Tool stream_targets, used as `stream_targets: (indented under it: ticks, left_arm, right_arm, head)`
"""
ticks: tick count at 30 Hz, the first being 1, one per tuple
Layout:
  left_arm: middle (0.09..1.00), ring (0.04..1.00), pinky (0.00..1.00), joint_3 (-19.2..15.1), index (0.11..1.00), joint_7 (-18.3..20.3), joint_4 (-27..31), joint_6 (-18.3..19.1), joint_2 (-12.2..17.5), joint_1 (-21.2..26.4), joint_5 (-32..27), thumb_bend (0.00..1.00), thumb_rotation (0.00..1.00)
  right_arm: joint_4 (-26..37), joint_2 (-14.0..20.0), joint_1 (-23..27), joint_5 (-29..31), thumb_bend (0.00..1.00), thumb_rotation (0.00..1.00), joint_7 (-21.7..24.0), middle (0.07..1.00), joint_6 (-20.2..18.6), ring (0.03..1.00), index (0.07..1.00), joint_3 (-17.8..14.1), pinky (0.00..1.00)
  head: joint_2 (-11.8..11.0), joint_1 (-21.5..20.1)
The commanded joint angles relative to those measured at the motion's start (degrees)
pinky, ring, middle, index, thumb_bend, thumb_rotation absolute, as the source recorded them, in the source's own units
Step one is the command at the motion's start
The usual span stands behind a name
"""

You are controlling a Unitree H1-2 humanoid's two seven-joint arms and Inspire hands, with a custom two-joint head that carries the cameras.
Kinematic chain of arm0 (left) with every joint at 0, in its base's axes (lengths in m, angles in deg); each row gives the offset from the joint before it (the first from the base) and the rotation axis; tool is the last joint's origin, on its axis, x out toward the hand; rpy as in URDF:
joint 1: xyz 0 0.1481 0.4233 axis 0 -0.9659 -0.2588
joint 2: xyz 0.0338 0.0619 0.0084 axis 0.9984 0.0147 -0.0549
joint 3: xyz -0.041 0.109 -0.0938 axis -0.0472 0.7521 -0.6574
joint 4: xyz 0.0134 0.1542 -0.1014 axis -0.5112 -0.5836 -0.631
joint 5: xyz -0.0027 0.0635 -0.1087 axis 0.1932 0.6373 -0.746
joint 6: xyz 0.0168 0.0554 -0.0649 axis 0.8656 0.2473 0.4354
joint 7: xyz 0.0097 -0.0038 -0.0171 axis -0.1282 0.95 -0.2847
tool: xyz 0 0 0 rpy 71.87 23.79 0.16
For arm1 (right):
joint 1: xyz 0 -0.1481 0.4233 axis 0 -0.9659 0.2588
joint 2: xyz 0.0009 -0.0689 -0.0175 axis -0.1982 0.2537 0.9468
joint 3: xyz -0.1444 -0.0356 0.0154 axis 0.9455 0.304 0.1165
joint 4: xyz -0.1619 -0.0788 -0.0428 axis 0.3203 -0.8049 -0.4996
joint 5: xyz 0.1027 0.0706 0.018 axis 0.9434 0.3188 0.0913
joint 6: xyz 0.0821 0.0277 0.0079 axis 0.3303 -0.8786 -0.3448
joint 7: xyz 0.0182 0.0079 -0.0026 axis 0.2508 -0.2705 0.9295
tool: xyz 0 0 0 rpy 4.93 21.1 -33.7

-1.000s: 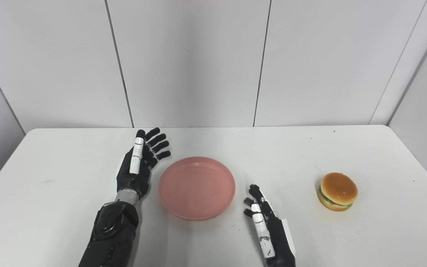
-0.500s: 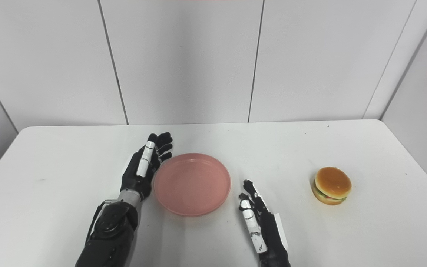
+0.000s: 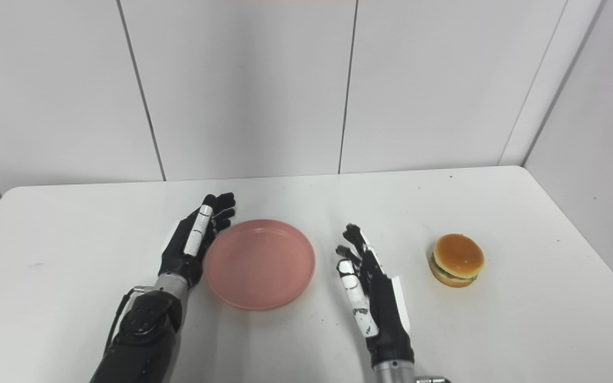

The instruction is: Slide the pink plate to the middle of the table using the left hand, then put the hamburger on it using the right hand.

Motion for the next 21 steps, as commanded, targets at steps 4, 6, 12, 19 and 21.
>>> stream_targets:
  ticks: [4, 6, 12, 19, 21]
  left_arm:
    - [0.813, 0.835, 0.85, 0.39, 0.719, 1.51, -0.53, 0.06, 0.07, 3.24, 0.07, 0.76, 0.88]
    - [0.803, 0.829, 0.86, 0.17, 0.708, 2.22, -0.81, -0.16, 0.32, 3.27, -0.37, 0.76, 0.87]
    - [0.807, 0.842, 0.86, -0.62, 0.726, 3.74, -1.36, -0.70, 0.52, 3.15, -1.73, 0.73, 0.87]
    - [0.812, 0.845, 0.84, -1.08, 0.731, 4.39, -2.38, -1.28, -0.06, 3.38, -2.95, 0.73, 0.86]
    - [0.811, 0.842, 0.83, -1.04, 0.735, 4.38, -2.49, -1.47, -0.16, 3.42, -2.94, 0.73, 0.86]
  right_arm:
    - [4.15, 2.12, 4.65, -10.61, 0.70, 0.99, -2.37, 0.874, 1.79, 0.814, 0.867, -0.31, 0.74]
    - [4.96, 4.97, 6.71, -17.16, 0.71, 1.00, -2.15, 0.872, 0.03, 0.815, 0.874, -1.26, 0.75]
    - [4.98, 10.92, 10.75, -25.68, 0.73, 0.95, -0.96, 0.819, -3.53, 0.765, 0.832, -5.15, 0.67]
    - [3.37, 16.31, 12.65, -25.09, 0.77, 0.92, 3.49, 0.833, -10.08, 0.799, 0.816, -9.31, 0.71]
    - [2.43, 17.97, 12.87, -26.28, 0.76, 0.93, 4.02, 0.832, -10.65, 0.816, 0.807, -9.63, 0.76]
  head:
    - [-0.11, -1.24]
    - [-0.33, -2.37]
    - [-0.44, -2.86]
    - [-0.71, -3.07]
    - [-0.72, -2.95]
